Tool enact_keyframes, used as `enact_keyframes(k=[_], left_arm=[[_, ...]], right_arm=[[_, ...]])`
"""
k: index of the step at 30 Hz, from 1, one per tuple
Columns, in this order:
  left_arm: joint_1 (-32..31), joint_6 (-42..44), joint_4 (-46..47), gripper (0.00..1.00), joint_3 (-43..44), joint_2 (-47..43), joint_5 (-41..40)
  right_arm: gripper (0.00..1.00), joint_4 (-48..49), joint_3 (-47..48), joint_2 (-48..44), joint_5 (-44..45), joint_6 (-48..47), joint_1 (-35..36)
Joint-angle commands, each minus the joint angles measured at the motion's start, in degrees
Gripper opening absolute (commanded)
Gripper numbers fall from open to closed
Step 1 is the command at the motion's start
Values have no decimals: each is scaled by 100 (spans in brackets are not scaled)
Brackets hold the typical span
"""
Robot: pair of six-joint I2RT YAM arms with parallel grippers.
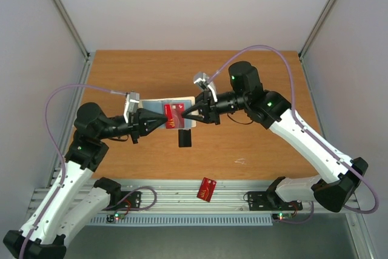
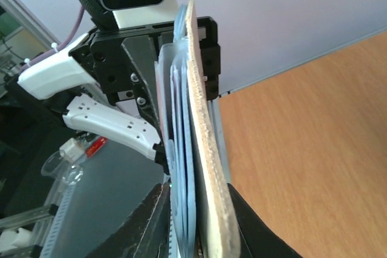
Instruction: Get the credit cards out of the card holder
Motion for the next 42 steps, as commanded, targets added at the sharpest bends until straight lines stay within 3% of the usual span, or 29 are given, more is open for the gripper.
enact_keyframes(k=[1,7,14,25,28,31,34,37,42], left_arm=[[-18,-116,345,0,4,-55,22],[119,-113,104,0,-3,-123,-143],[174,-45,2,0,-15,-129,-85],[246,476,-992,0,126,-190,54],[269,707,-1393,0,48,-175,-455],[322,722,-1756,0,-5,-19,-1464],[401,734,-2128,0,-116,410,-2418],[517,631,-2426,0,-264,1076,-3286],[731,538,-2198,0,-311,2095,-3231]], right_arm=[[23,-16,169,98,-558,-45,-15],[23,-340,105,-37,-545,-210,-155],[2,-500,50,-146,-622,-220,-283],[1,-1037,-28,-365,-687,-479,-740],[1,-1304,14,-432,26,-478,-892],[1,-1465,-60,-441,919,-213,-1353],[1,-1470,-152,-354,881,107,-1834],[1,-1684,-101,-237,946,31,-1873],[1,-1725,-155,-122,835,-232,-1878]])
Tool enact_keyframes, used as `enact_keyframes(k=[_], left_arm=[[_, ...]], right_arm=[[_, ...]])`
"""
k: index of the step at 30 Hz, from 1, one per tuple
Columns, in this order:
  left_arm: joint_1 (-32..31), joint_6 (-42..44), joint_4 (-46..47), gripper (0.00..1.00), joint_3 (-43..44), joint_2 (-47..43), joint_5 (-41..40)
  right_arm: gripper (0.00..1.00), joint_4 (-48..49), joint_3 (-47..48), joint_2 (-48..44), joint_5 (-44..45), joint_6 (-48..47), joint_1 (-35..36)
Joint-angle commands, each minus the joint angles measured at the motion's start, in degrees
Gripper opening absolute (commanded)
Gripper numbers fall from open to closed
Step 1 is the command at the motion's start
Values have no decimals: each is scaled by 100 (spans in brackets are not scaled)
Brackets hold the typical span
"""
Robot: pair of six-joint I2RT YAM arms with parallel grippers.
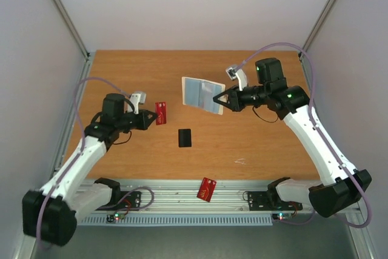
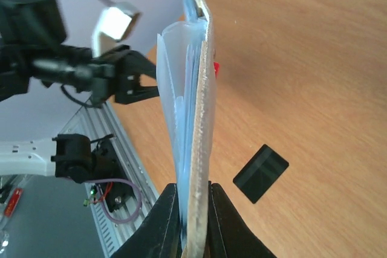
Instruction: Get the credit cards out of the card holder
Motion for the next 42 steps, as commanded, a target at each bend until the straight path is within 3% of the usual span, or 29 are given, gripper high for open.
enact_keyframes(k=[1,7,11,17,25,30,32,36,40,42], left_arm=[[135,-46,21,0,-54,775,-310],[496,109,405,0,29,1975,-215],[554,405,37,0,524,2461,96],[676,25,493,0,604,2967,358],[766,289,322,0,602,3675,-78],[771,382,71,1,753,3981,-774],[771,434,100,15,727,3955,-991],[771,397,224,54,641,3735,-1149],[771,603,456,71,525,3109,-989],[771,780,521,76,497,2601,-518]], right_arm=[[1,-114,-9,127,-79,-243,14],[1,-208,313,840,-462,-653,-13],[1,-226,648,1317,-858,-678,-199],[1,-422,1128,1914,-1258,-817,-450],[1,-716,1375,2193,-1316,-855,-521],[1,-684,1321,2167,-1334,-769,-521],[1,-631,1266,2132,-1361,-698,-521],[1,-582,1202,2043,-1441,-657,-521],[1,-571,1181,1893,-1719,-645,-521],[1,-536,1150,1729,-1889,-666,-521]])
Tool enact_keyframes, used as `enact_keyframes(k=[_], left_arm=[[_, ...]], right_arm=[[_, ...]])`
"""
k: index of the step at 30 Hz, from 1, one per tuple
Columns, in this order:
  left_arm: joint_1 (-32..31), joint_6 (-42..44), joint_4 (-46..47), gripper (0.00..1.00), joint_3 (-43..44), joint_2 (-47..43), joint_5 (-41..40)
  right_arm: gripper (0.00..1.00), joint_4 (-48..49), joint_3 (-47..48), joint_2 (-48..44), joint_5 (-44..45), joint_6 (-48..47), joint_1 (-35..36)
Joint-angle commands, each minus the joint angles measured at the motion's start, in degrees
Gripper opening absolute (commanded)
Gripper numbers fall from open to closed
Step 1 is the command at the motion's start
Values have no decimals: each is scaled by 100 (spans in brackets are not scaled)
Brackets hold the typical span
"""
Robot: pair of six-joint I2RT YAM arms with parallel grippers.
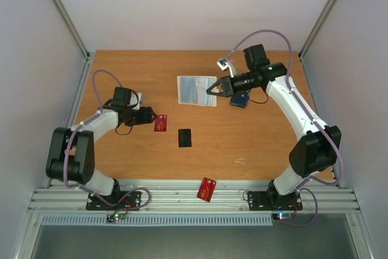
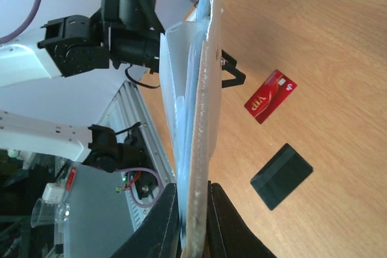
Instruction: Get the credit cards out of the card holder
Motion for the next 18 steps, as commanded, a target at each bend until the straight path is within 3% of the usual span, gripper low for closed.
enact_keyframes(k=[1,6,12,16,18], left_arm=[[22,446,394,79,-80,-1099,851],[-4,838,1655,96,-604,-2912,3009],[-71,-68,2304,99,-465,-3896,4347],[-285,-626,2470,99,-260,-4176,4458],[-385,-678,2488,92,-211,-4220,4241]], right_arm=[[1,150,-50,-515,-608,9,-23],[1,408,-212,-992,-1000,2,23],[2,378,-217,-1401,-1757,-334,316],[3,-261,86,-1351,-2018,-731,628],[4,-651,270,-1299,-1969,-989,792]])
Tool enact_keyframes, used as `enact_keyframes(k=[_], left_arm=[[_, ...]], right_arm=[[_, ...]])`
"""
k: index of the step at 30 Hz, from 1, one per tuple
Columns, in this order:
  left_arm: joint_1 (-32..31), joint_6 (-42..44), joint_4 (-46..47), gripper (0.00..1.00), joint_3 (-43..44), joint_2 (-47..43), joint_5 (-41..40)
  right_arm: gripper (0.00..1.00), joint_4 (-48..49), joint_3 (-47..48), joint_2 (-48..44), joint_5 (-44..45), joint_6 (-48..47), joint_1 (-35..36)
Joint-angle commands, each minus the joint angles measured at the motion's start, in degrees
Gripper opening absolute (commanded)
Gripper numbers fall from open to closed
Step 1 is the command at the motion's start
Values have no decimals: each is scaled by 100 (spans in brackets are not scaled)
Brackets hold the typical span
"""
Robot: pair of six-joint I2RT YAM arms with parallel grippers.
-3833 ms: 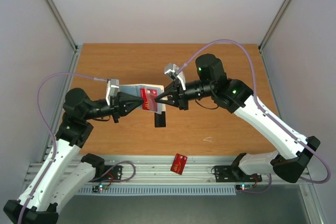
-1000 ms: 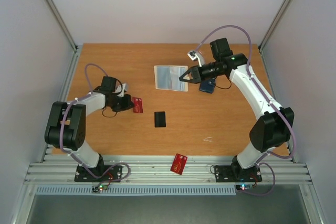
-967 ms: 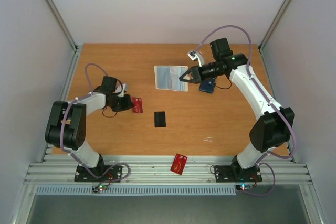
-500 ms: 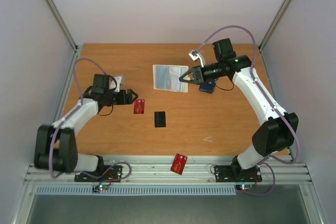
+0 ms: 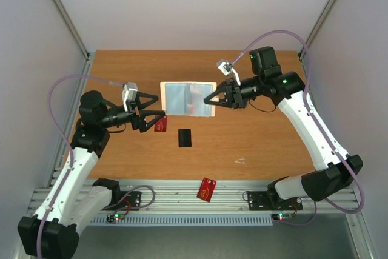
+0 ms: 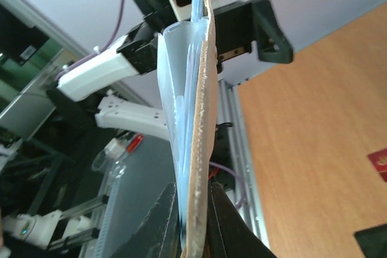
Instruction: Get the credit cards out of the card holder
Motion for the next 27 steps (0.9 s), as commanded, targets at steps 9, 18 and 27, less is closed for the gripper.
enact_keyframes(k=[9,18,27], left_arm=[[-630,-463,657,34,192,-338,224],[-1261,-436,988,4,209,-309,-212],[-1469,-568,498,0,163,-500,-1461]], right_arm=[[6,-614,287,-36,106,-425,754],[10,849,-282,-113,600,449,1001],[82,1630,-830,-430,2000,1246,1021]])
